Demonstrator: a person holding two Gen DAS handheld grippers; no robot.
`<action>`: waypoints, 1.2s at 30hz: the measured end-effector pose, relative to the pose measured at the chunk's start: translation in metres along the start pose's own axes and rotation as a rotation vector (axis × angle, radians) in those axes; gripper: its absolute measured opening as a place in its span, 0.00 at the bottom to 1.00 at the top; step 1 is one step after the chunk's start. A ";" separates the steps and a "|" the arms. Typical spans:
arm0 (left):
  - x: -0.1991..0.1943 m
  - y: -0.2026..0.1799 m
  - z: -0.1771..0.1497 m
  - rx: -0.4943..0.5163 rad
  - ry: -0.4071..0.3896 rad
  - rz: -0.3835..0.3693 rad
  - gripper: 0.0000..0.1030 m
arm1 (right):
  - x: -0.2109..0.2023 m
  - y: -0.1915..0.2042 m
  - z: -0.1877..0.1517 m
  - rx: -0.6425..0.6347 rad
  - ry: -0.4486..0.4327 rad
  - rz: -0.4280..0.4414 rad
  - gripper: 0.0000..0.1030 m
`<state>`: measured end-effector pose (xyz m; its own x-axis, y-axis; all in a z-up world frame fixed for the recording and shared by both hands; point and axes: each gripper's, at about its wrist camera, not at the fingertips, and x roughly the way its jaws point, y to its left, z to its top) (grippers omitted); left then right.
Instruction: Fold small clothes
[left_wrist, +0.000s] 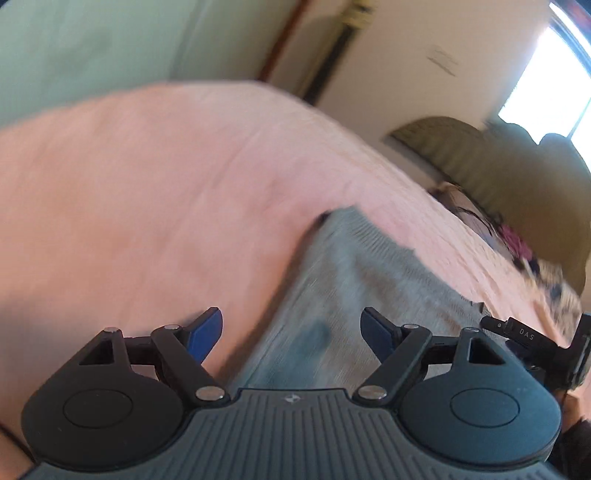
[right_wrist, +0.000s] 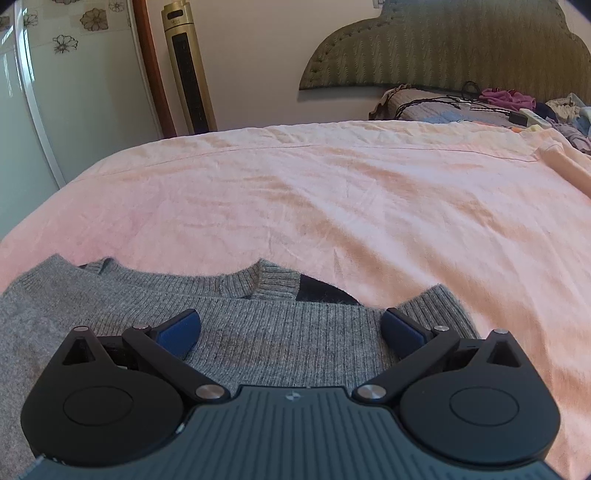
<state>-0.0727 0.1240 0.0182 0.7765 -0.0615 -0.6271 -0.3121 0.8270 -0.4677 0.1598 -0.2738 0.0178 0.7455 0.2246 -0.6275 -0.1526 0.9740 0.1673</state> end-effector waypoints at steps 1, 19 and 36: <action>-0.010 0.008 -0.010 -0.016 -0.035 -0.028 0.80 | 0.000 -0.001 0.000 0.001 -0.001 0.001 1.00; 0.039 0.008 -0.010 -0.362 0.155 -0.152 0.07 | -0.005 -0.009 -0.002 0.048 -0.022 0.028 1.00; 0.005 -0.121 -0.081 0.805 -0.192 0.006 0.06 | -0.007 0.166 0.044 -0.038 0.453 0.611 1.00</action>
<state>-0.0758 -0.0217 0.0209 0.8786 -0.0194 -0.4772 0.1143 0.9787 0.1706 0.1576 -0.1152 0.0836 0.1836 0.7062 -0.6838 -0.4806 0.6713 0.5643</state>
